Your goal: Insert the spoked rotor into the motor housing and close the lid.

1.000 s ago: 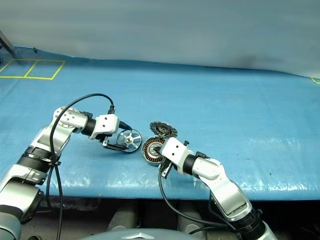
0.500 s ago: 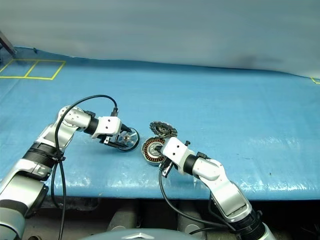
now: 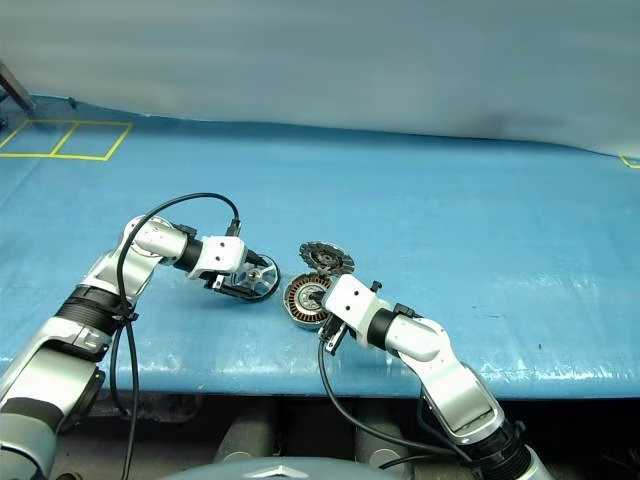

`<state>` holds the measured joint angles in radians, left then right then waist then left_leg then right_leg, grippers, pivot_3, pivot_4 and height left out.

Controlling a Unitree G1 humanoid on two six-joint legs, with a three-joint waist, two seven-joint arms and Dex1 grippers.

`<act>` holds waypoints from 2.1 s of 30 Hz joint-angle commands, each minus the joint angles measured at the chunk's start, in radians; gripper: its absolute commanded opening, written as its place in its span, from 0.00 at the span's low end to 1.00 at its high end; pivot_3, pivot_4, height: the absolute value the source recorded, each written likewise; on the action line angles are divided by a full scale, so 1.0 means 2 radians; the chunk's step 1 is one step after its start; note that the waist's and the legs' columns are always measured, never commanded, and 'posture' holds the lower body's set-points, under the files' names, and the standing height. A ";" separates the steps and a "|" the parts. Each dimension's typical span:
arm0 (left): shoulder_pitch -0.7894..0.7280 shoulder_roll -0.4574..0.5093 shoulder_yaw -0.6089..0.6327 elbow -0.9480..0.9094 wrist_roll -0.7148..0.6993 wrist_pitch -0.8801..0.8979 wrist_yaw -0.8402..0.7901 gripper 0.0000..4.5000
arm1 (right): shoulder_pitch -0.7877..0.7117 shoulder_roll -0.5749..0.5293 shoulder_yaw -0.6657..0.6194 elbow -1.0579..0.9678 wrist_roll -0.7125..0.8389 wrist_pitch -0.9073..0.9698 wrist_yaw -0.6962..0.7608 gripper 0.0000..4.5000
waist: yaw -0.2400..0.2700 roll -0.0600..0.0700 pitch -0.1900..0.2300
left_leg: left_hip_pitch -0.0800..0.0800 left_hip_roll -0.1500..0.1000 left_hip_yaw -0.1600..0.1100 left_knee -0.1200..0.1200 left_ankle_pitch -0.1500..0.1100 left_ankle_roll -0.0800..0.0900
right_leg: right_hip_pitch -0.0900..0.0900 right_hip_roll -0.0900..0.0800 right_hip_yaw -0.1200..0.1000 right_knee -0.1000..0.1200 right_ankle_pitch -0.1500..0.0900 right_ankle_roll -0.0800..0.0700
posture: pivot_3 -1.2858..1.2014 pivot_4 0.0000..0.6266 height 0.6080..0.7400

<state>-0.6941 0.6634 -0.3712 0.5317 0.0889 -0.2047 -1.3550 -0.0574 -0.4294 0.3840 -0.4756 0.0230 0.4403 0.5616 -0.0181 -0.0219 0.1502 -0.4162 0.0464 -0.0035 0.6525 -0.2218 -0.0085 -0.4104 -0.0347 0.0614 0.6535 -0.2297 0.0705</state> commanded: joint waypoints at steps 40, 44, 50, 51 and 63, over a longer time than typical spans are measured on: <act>0.000 0.010 0.057 -0.095 -0.095 0.089 -0.056 0.34 | 0.031 -0.014 -0.076 0.017 0.022 -0.015 0.004 0.00 | -0.002 0.000 0.000 | 0.000 0.000 0.000 0.002 0.000 0.000 | -0.001 0.001 0.001 0.003 -0.001 -0.001 | 0.52 0.24 1.00; -0.007 0.003 0.056 -0.103 -0.108 0.099 -0.066 0.34 | 0.040 -0.017 -0.081 0.014 0.020 -0.012 -0.001 0.00 | -0.002 0.000 0.000 | 0.000 0.000 0.000 0.002 0.000 0.000 | -0.001 0.001 0.001 0.003 -0.001 -0.001 | 0.52 0.24 1.00; -0.019 -0.012 0.052 -0.113 -0.120 0.112 -0.073 0.34 | 0.052 -0.018 -0.084 0.009 0.018 -0.010 -0.007 0.00 | -0.001 0.000 0.000 | 0.000 0.000 0.000 0.002 0.000 0.000 | -0.001 0.001 0.002 0.003 -0.001 -0.001 | 0.52 0.24 1.00; -0.022 -0.015 0.052 -0.114 -0.123 0.114 -0.075 0.34 | 0.054 -0.018 -0.084 0.008 0.017 -0.010 -0.009 0.00 | -0.002 0.000 0.000 | 0.000 0.000 0.000 0.002 0.000 0.000 | -0.001 0.002 0.002 0.003 -0.001 -0.001 | 0.52 0.24 1.00; -0.053 -0.051 0.031 -0.100 -0.116 0.109 -0.102 0.34 | 0.070 -0.016 -0.090 0.007 0.018 -0.013 -0.018 0.00 | -0.002 0.000 0.000 | 0.000 0.001 0.000 0.002 0.000 0.000 | -0.001 0.002 0.003 0.003 -0.001 -0.001 | 0.52 0.24 1.00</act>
<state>-0.7709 0.5662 -0.3078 0.3425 -0.1364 0.0303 -1.5506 0.0826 -0.4642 0.2255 -0.4329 0.0541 0.4248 0.5322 -0.0221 -0.0219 0.1505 -0.4165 0.0475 -0.0035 0.6567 -0.2218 -0.0085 -0.4123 -0.0300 0.0672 0.6599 -0.2309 0.0690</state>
